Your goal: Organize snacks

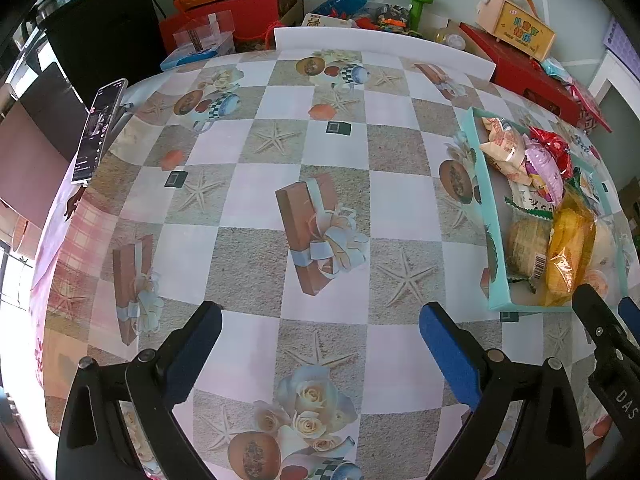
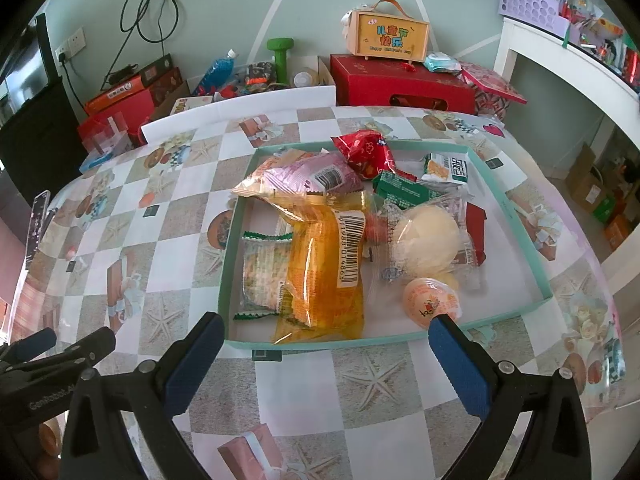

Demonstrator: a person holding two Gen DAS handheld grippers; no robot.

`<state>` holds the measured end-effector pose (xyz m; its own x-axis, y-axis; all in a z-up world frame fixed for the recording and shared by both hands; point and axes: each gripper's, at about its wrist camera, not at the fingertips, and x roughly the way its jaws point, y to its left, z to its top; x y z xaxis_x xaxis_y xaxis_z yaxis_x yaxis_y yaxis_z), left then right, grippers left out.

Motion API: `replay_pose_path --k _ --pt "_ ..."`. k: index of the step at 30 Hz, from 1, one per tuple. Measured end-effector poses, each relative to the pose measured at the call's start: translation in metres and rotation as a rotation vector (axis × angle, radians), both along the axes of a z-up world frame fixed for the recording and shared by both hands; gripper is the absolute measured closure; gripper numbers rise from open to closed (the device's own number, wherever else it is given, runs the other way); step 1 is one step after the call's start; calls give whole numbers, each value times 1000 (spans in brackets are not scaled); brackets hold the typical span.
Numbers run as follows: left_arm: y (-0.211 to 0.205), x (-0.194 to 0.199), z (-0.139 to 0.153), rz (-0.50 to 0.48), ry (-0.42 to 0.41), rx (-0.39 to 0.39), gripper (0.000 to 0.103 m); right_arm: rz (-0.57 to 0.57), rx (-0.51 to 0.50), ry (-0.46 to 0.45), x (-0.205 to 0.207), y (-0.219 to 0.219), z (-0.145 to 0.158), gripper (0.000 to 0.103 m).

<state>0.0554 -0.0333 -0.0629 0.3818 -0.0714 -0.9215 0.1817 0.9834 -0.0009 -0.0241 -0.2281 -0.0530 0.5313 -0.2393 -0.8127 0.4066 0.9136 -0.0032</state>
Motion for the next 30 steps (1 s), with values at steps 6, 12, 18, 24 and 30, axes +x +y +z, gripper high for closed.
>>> replay_pose_path --k 6,12,18,24,30 --pt "0 0 -1 -3 2 2 4 2 1 3 1 1 -1 0" --pt "0 0 -1 -1 3 2 4 3 2 4 1 1 -1 0" --pt "0 0 -1 -2 3 2 4 2 3 7 1 2 -3 0" --pt "0 0 -1 -1 3 1 4 5 1 9 2 3 -4 0" --pt "1 1 -1 -2 3 1 4 6 1 11 2 3 -4 0"
